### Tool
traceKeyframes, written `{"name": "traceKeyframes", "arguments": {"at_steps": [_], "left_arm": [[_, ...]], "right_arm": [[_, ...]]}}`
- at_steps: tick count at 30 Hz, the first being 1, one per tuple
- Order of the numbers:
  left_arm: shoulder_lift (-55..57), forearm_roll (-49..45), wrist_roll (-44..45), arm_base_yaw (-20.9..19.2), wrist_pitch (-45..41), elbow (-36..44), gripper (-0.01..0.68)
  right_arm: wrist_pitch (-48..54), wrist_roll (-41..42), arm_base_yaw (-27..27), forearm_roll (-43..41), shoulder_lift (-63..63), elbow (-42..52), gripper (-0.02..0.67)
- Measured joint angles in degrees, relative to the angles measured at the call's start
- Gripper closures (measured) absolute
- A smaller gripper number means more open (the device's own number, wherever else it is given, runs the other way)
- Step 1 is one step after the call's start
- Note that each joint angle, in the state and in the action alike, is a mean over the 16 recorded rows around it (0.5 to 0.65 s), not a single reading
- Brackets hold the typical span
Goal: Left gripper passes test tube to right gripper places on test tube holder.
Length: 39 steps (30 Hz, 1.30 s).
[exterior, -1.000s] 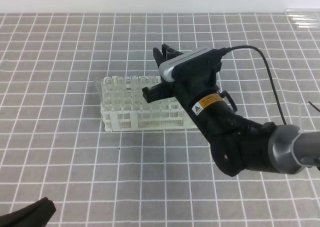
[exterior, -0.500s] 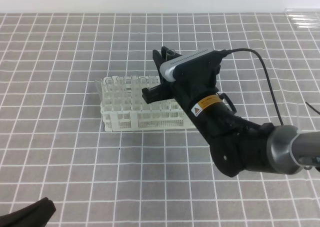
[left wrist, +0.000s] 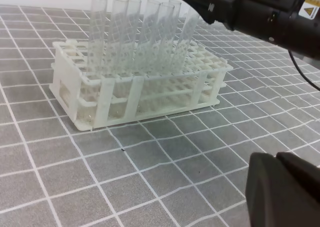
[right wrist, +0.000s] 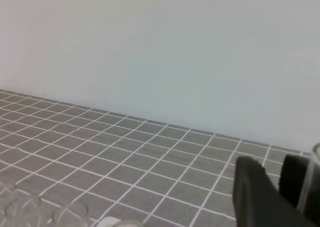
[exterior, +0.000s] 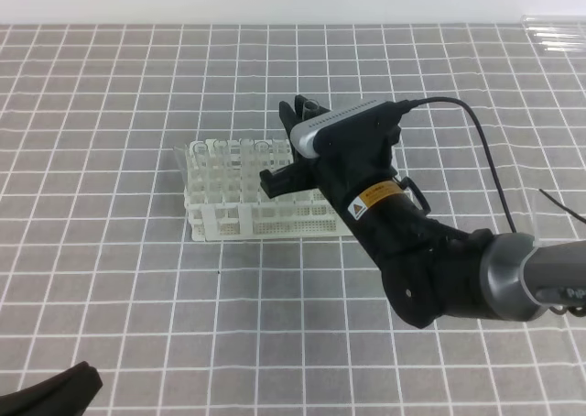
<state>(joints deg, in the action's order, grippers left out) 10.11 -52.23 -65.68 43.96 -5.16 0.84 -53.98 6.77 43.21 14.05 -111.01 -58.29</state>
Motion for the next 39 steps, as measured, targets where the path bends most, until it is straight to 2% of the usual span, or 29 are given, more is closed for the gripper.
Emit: {"name": "traceKeyframes", "arguments": {"at_steps": [10,23,27,32,39], "left_arm": [[-0.1,0.0,-0.1,0.0,0.0,-0.3,0.678],[-0.1,0.0,-0.1,0.0,-0.1,-0.3,0.677],[-0.1,0.0,0.0,0.0,-0.1,-0.2,0.676],[0.0,0.0,0.0,0.0,-0.1,-0.2,0.676],[-0.1,0.0,0.0,0.0,-0.1,-0.2,0.676]], "right_arm": [[-0.1,0.0,0.0,-0.4,-0.2,0.0,0.538],[0.2,1.4,0.0,1.6,0.2,0.2,0.358],[0.7,3.0,0.0,2.7,2.3,1.2,0.329],[2.1,5.7,0.1,3.6,8.6,4.2,0.364],[9.6,8.9,0.1,3.8,24.9,11.4,0.502]]}}
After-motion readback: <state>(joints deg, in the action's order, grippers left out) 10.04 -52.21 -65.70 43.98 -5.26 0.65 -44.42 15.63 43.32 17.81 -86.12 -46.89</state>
